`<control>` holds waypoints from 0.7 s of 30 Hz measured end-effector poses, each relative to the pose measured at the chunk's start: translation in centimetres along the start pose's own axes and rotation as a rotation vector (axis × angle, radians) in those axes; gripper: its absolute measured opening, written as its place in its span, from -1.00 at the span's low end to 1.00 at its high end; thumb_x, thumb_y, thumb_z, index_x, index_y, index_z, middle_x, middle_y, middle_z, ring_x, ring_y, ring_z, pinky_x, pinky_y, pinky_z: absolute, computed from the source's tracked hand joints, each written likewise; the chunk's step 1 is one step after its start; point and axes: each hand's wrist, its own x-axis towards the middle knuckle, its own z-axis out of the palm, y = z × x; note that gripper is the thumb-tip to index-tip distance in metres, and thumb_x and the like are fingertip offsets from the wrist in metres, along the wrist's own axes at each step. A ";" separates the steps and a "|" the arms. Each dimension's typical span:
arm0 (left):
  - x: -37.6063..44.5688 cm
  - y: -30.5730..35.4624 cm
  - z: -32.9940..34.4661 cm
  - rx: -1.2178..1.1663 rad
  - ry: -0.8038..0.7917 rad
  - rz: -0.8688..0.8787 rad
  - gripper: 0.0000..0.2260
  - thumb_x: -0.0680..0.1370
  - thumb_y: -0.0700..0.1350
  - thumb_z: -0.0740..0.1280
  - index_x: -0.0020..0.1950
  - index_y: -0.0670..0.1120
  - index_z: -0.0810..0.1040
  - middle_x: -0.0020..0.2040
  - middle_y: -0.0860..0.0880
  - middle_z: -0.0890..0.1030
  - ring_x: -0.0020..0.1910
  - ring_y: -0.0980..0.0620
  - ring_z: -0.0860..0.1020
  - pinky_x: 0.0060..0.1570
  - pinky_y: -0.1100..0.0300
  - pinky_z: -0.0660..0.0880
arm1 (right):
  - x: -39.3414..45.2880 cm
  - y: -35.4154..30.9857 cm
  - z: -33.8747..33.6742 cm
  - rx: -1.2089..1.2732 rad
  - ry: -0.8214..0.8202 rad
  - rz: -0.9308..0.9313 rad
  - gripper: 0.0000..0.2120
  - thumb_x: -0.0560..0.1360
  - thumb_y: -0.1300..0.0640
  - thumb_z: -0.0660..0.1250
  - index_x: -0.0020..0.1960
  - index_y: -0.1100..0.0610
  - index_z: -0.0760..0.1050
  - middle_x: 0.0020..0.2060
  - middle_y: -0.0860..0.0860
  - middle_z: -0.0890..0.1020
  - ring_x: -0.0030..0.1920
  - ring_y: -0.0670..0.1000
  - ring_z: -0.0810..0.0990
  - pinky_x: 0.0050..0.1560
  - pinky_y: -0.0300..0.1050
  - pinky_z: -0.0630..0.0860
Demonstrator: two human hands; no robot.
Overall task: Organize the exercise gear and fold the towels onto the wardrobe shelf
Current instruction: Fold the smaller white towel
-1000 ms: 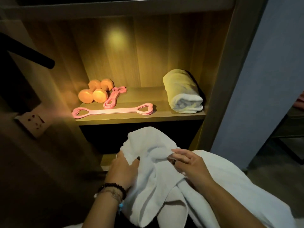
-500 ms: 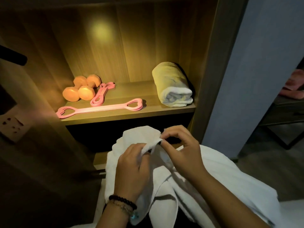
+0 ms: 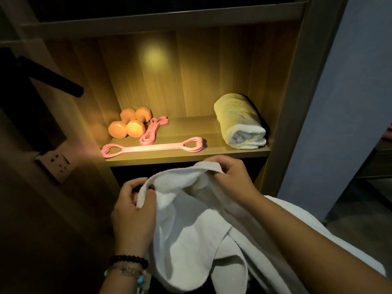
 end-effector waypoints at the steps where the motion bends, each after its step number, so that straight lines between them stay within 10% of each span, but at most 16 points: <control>1: 0.1 0.0 -0.3 0.138 0.009 0.058 -0.81 0.56 -0.16 0.31 0.13 0.07 0.52 0.05 0.07 0.56 0.06 0.02 0.52 -0.10 0.20 0.47 | 0.7 -0.8 -0.2 -0.043 -0.012 -0.037 -0.83 0.42 0.39 0.38 -0.06 0.19 0.64 -0.18 0.00 0.68 -0.14 -0.12 0.62 -0.12 -0.15 0.56; 5: 0.0 1.0 -0.5 0.276 -0.046 0.439 -0.54 0.46 -0.33 0.33 0.31 0.01 0.49 0.22 0.05 0.50 0.22 0.09 0.46 0.17 0.25 0.43 | 2.4 -4.7 -0.2 -0.228 -0.110 -0.070 -0.82 0.35 0.24 0.49 -0.12 0.10 0.54 -0.33 0.02 0.64 -0.33 -0.06 0.55 -0.30 -0.15 0.45; 9: 0.1 1.3 0.2 0.293 -0.217 0.571 -0.68 0.48 -0.24 0.39 0.16 0.08 0.57 -0.03 0.16 0.58 -0.04 0.23 0.54 -0.12 0.32 0.50 | 3.1 -7.8 -0.2 -0.400 -0.204 -0.182 -0.78 0.35 0.19 0.50 -0.09 0.04 0.50 -0.27 0.05 0.65 -0.28 -0.01 0.57 -0.28 -0.16 0.45; 14: 1.0 0.2 -0.6 0.304 -0.111 0.556 -0.84 0.49 -0.23 0.40 -0.03 0.01 0.65 -0.20 0.14 0.62 -0.20 0.18 0.56 -0.23 0.22 0.53 | 2.7 -6.5 -2.1 -0.602 -0.228 -0.253 -0.77 0.41 0.32 0.34 0.02 0.11 0.62 -0.14 -0.01 0.66 -0.15 -0.08 0.59 -0.14 -0.23 0.49; 21: 2.4 -4.0 -1.6 0.519 -0.195 0.205 -0.85 0.55 -0.19 0.31 -0.10 0.08 0.51 -0.14 0.07 0.56 -0.11 0.02 0.55 -0.15 0.13 0.51 | 2.7 -3.5 -7.8 -0.569 0.178 -0.049 -0.80 0.54 0.23 0.27 0.06 0.08 0.63 -0.03 0.02 0.63 -0.01 0.00 0.54 -0.07 -0.20 0.48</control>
